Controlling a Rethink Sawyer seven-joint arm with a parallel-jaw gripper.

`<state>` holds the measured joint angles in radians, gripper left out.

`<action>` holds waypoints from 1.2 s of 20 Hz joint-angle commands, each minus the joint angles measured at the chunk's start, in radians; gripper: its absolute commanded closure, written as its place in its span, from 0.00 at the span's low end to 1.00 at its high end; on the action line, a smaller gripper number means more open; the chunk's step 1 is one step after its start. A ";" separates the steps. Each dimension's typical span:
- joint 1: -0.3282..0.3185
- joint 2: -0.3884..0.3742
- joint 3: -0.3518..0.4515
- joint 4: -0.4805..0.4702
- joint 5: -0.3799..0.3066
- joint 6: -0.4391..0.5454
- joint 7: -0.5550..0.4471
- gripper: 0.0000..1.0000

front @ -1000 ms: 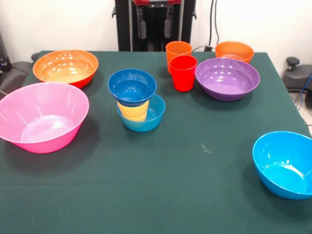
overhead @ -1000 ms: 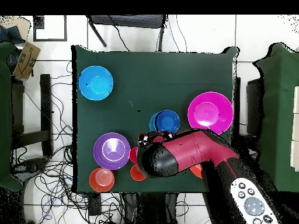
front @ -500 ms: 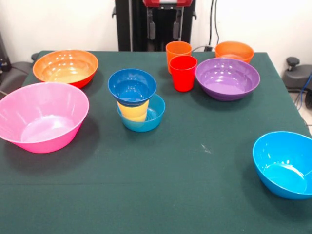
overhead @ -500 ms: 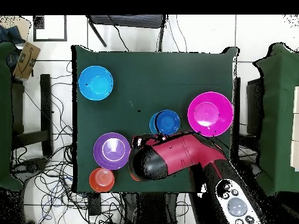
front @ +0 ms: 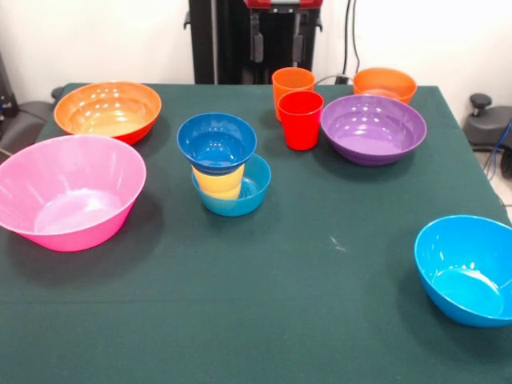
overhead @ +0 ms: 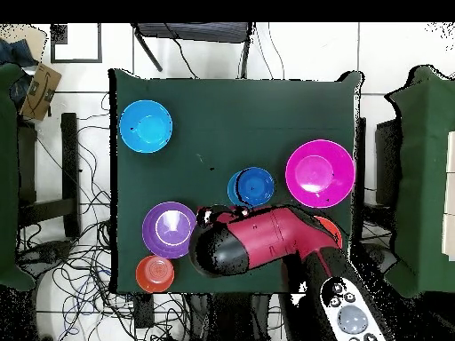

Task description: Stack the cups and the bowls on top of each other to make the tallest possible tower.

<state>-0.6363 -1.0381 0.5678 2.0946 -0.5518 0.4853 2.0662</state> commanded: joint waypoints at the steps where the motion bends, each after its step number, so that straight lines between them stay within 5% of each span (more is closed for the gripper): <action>1: 0.041 -0.030 -0.039 0.052 0.070 -0.017 0.120 0.00; 24: 0.134 0.026 -0.108 -0.053 0.106 -0.016 0.103 0.00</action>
<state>-0.5332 -1.0682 0.5058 2.0789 -0.4570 0.4853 2.0662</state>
